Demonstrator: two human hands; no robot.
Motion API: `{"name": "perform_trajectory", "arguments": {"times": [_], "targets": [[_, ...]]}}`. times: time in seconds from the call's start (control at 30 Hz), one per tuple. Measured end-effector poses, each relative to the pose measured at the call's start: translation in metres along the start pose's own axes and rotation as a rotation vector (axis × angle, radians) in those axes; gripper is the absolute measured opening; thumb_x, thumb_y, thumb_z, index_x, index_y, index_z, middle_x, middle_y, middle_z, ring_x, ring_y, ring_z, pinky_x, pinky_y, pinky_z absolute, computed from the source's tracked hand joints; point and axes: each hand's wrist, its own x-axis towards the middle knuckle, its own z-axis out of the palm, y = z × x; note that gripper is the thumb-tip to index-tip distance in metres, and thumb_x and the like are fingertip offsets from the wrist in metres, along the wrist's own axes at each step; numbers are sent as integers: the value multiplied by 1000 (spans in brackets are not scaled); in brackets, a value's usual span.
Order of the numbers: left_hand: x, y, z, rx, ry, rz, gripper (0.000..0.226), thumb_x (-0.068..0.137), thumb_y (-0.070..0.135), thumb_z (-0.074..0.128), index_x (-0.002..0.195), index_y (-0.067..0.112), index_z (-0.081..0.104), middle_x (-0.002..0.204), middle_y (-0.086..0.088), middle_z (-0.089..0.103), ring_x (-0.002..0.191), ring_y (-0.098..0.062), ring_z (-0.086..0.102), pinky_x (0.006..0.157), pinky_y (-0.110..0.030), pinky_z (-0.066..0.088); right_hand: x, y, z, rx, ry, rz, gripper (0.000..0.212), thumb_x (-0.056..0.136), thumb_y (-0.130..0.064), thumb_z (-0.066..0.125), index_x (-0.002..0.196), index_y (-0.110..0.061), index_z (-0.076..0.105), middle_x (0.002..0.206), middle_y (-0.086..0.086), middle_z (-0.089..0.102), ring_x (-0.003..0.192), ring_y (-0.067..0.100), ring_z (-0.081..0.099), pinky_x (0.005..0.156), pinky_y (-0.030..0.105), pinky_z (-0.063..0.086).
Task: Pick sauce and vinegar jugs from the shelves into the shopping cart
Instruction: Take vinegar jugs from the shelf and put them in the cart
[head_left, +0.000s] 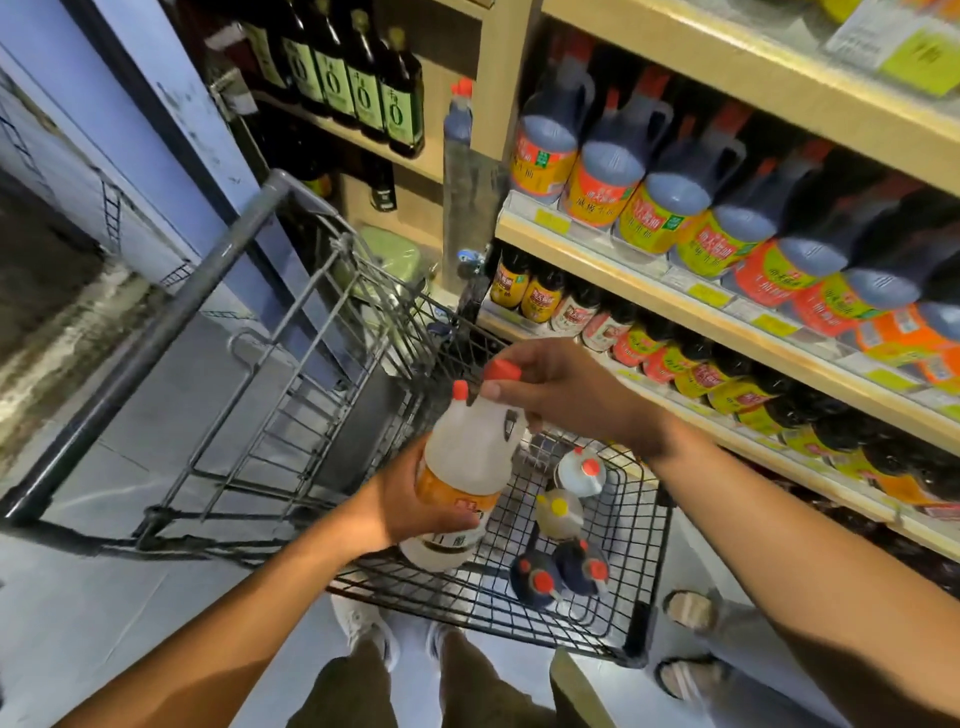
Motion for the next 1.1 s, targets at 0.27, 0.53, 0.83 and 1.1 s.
{"name": "perform_trajectory", "arguments": {"times": [0.27,0.53,0.83,1.1], "targets": [[-29,-43,-43,31,320,-108,92,47,48,95,128,32,54,114,4,72,105,-14,70,92,-40,59,41,115,89,141,165,522,40,105,-44,48,108,-12,72,105,8,74,79,26,72,76,43,62],[-39,-52,-56,24,414,-70,99,52,46,88,140,28,46,123,9,69,110,-7,67,91,-29,56,17,237,179,-335,-158,781,40,91,-35,70,122,-11,63,116,9,71,109,28,67,90,38,55],[-31,-62,-61,15,432,-94,80,74,14,89,140,27,47,120,4,68,108,-9,68,82,-22,59,23,260,192,-445,50,655,29,94,-45,63,120,-33,64,100,-2,70,88,19,67,73,34,56],[-27,-46,-55,-76,387,-90,77,68,25,93,134,23,54,115,1,73,103,-11,71,83,-26,61,9,236,131,-123,116,390,11,90,-32,72,98,-24,72,87,-9,70,82,12,68,72,31,54]]}}
